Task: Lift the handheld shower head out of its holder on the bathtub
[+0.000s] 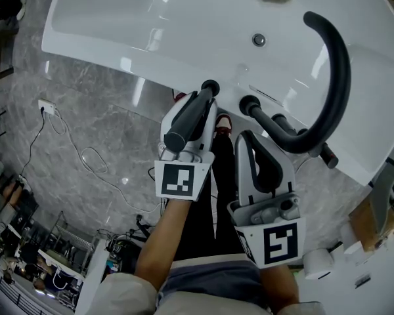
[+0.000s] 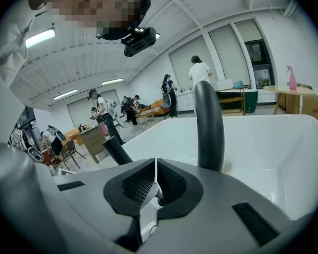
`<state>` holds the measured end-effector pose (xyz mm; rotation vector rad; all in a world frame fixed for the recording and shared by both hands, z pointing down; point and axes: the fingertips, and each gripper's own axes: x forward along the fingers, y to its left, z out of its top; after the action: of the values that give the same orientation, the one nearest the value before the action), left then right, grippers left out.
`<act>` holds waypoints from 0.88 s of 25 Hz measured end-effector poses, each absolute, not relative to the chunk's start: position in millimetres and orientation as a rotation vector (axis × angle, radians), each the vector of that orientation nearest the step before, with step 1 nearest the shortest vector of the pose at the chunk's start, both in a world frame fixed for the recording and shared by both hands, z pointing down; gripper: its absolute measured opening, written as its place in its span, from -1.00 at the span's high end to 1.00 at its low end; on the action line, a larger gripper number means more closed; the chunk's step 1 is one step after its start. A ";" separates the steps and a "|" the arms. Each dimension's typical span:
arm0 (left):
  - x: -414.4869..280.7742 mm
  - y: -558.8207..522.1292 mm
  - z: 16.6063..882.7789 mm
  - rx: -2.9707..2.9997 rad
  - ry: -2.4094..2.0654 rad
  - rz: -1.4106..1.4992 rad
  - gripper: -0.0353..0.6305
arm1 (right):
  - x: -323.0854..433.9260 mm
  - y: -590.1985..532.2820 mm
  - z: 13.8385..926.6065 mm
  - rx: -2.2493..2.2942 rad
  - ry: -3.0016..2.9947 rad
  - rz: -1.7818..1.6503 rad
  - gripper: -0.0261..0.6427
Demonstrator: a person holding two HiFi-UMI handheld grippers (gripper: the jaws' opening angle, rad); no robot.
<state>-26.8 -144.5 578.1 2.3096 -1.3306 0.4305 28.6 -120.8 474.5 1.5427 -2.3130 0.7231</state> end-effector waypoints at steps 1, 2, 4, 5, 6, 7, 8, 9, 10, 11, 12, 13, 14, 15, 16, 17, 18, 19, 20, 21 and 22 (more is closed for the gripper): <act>-26.8 -144.5 576.2 2.309 -1.331 0.429 0.47 | 28.7 -121.0 473.0 1.542 -2.315 0.720 0.86; -27.1 -144.6 574.5 2.310 -1.333 0.430 0.47 | 28.7 -121.2 471.6 1.541 -2.319 0.718 0.86; -28.1 -145.2 570.4 2.318 -1.339 0.433 0.47 | 28.5 -121.0 468.0 1.536 -2.328 0.713 0.86; -28.2 -145.2 567.2 2.322 -1.343 0.431 0.47 | 28.8 -120.4 465.4 1.532 -2.331 0.708 0.86; -28.1 -145.0 563.1 2.324 -1.346 0.426 0.47 | 29.2 -119.9 462.1 1.528 -2.334 0.700 0.86; -28.1 -144.5 558.2 2.324 -1.349 0.419 0.47 | 29.5 -119.8 458.1 1.525 -2.338 0.692 0.86; -28.6 -144.0 553.0 2.322 -1.351 0.413 0.47 | 29.4 -120.0 453.9 1.523 -2.343 0.685 0.86; -29.4 -143.8 548.3 2.321 -1.351 0.410 0.47 | 29.2 -120.7 449.9 1.524 -2.348 0.679 0.86; -30.2 -144.1 544.1 2.323 -1.352 0.409 0.47 | 28.9 -121.8 446.2 1.525 -2.353 0.673 0.86; -30.7 -145.0 540.4 2.327 -1.353 0.409 0.47 | 28.9 -122.9 442.8 1.527 -2.358 0.666 0.86; -31.0 -146.0 536.5 2.332 -1.355 0.407 0.47 | 29.1 -123.7 439.4 1.529 -2.363 0.660 0.86; -31.2 -146.7 532.4 2.336 -1.358 0.403 0.47 | 29.3 -123.9 435.6 1.530 -2.366 0.654 0.86; -31.5 -146.9 528.0 2.339 -1.360 0.399 0.47 | 29.4 -123.7 431.5 1.531 -2.369 0.649 0.86; -31.7 -146.8 523.5 2.340 -1.362 0.395 0.47 | 29.3 -123.3 427.4 1.531 -2.371 0.645 0.86; -31.9 -146.6 519.3 2.339 -1.364 0.391 0.47 | 29.2 -122.9 423.4 1.530 -2.374 0.640 0.86; -31.9 -146.1 515.5 2.338 -1.365 0.389 0.47 | 29.2 -122.5 419.7 1.528 -2.376 0.635 0.86; -31.6 -145.5 512.5 2.336 -1.365 0.388 0.47 | 29.5 -122.1 416.3 1.527 -2.379 0.629 0.86; -31.3 -144.9 509.9 2.335 -1.365 0.390 0.47 | 30.2 -121.8 413.2 1.528 -2.383 0.623 0.86; -31.0 -144.7 507.7 2.336 -1.366 0.391 0.47 | 31.1 -121.7 410.1 1.530 -2.385 0.618 0.86; -31.0 -145.0 505.5 2.342 -1.367 0.389 0.47 | 32.1 -122.0 407.1 1.533 -2.387 0.613 0.86; -31.3 -145.6 503.1 2.356 -1.369 0.384 0.47 | 32.9 -122.4 404.0 1.536 -2.388 0.609 0.86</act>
<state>-31.3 -145.6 503.1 2.3564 -1.3694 0.3842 32.9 -122.4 404.0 1.5357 -2.3884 0.6088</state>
